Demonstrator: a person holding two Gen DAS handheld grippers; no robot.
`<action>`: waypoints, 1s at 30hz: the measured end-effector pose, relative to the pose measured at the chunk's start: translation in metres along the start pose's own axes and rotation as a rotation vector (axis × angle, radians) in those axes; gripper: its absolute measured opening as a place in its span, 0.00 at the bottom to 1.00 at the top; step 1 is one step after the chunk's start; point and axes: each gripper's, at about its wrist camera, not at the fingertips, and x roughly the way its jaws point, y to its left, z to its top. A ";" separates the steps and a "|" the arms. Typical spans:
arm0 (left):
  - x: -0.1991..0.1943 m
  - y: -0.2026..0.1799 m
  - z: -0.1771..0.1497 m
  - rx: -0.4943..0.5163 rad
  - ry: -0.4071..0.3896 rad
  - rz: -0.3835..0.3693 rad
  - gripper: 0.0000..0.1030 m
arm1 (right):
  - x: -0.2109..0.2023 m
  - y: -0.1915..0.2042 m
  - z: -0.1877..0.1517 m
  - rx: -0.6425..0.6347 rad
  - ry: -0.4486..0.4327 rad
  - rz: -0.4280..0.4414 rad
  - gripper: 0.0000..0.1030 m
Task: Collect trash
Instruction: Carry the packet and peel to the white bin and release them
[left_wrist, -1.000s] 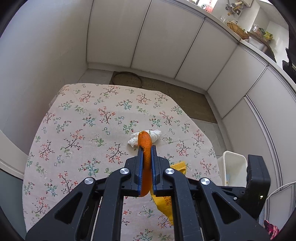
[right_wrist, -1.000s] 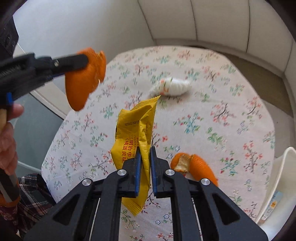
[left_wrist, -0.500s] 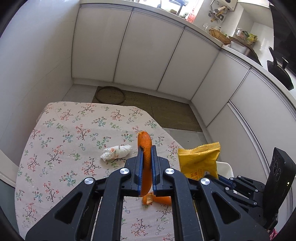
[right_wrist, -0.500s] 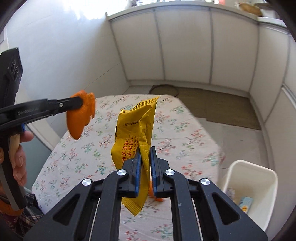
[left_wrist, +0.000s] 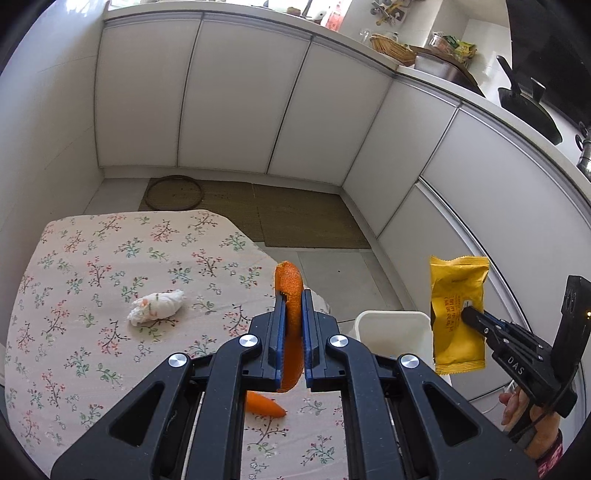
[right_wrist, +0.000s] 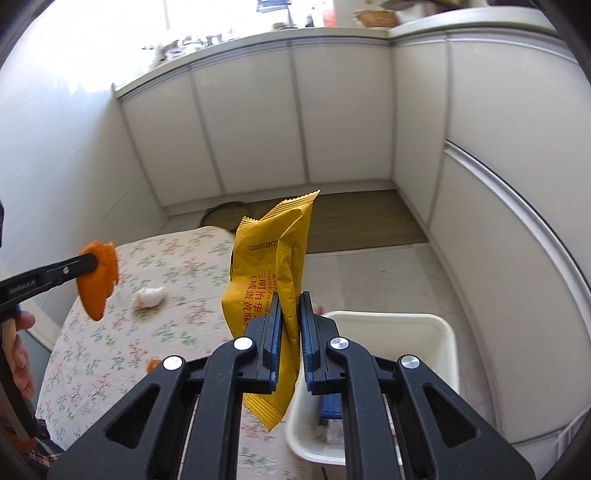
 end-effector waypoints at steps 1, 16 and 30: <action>0.003 -0.005 -0.001 0.007 0.004 -0.004 0.07 | -0.002 -0.008 -0.001 0.013 -0.001 -0.019 0.09; 0.053 -0.092 -0.036 0.113 0.064 -0.086 0.07 | -0.026 -0.108 -0.026 0.192 -0.003 -0.216 0.62; 0.106 -0.189 -0.068 0.168 0.147 -0.208 0.07 | -0.072 -0.181 -0.038 0.327 -0.116 -0.463 0.88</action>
